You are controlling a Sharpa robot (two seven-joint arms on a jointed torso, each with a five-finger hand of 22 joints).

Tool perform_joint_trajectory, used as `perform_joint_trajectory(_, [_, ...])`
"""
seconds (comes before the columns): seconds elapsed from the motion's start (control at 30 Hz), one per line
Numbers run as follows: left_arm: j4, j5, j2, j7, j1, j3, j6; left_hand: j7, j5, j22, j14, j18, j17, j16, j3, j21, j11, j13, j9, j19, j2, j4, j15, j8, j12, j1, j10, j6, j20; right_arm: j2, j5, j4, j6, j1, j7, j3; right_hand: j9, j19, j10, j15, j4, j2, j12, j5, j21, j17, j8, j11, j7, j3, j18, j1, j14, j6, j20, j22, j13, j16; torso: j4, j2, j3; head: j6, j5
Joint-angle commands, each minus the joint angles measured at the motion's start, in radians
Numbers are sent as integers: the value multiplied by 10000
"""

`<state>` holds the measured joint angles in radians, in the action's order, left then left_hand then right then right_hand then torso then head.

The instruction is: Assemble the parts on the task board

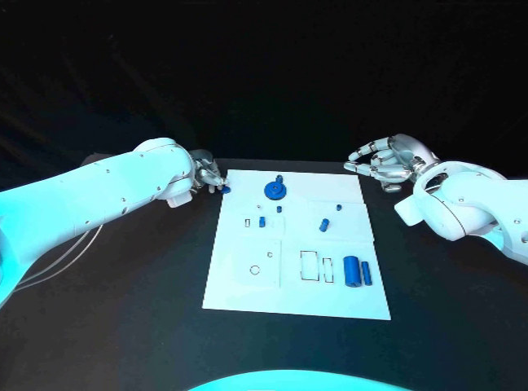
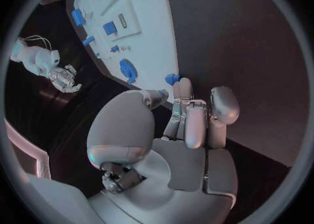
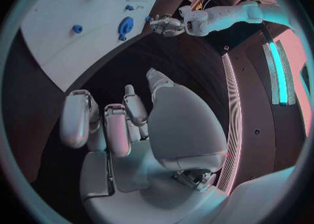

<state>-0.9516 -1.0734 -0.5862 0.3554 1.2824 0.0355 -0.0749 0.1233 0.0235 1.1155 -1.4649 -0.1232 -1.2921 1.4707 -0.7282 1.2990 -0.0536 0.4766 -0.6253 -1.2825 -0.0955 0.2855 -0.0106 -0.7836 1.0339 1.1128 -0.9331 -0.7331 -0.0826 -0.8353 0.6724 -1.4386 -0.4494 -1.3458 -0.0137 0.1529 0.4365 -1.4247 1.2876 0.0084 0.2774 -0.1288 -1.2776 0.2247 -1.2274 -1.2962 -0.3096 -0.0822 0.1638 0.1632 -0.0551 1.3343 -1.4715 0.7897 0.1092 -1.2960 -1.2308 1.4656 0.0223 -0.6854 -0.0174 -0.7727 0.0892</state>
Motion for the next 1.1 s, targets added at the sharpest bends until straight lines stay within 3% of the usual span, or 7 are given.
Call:
perform_joint_trajectory(0.03, [13,11,34,49,12,-8,52,-11,256,-97,-177,165,-711,-14,745,-132,29,12,118,-15,-61,57,-23,171,148,-225,-65,-119,-43,9,12,-1,17,7,-17,-2,121,85,-101,-76,91,-29,69,199,182,-757,-162,46,-17,104,-229,-345,-479,-68,-47,-893,39,-167,2,0,0,-3,-7])
perform_joint_trajectory(0.43, [87,8,107,189,12,-5,-78,-40,257,-49,-199,175,-732,1,1093,-104,56,21,154,-61,-200,30,-48,195,172,-317,-84,-178,-22,8,12,-3,18,8,-11,-1,121,85,-101,-76,91,-29,69,199,182,-757,-162,46,-17,104,-229,-345,-479,-68,-47,-893,39,-167,6,-6,1,-23,-12])
perform_joint_trajectory(0.6, [115,-2,128,215,12,-4,-83,-46,258,-60,-202,174,-729,1,1353,-114,63,22,180,-62,-338,28,-56,219,176,-359,-85,-207,-11,5,12,-9,17,8,-9,-1,121,85,-101,-76,91,-29,69,199,182,-757,-162,46,-17,104,-229,-345,-479,-68,-47,-893,39,-167,2,-2,4,-30,-19])
perform_joint_trajectory(0.63, [117,-3,132,215,12,-4,-74,-40,258,-48,-206,177,-734,4,1561,-109,57,24,194,-73,-480,44,-53,233,179,-438,-88,-223,-9,4,12,-10,16,8,-9,-1,121,85,-101,-76,91,-29,69,199,182,-757,-162,46,-17,104,-229,-345,-479,-68,-47,-893,39,-167,0,-4,3,-26,-23])
perform_joint_trajectory(1.1, [205,-79,228,293,11,-1,-107,-61,257,13,-227,190,-759,22,2117,-77,74,28,246,-124,-684,19,-67,280,192,-507,-110,-289,1,3,14,-20,15,8,-6,-1,121,85,-101,-76,91,-29,69,199,182,-757,-162,46,-17,104,-229,-345,-479,-68,-47,-893,39,-167,9,-6,2,-39,-28])
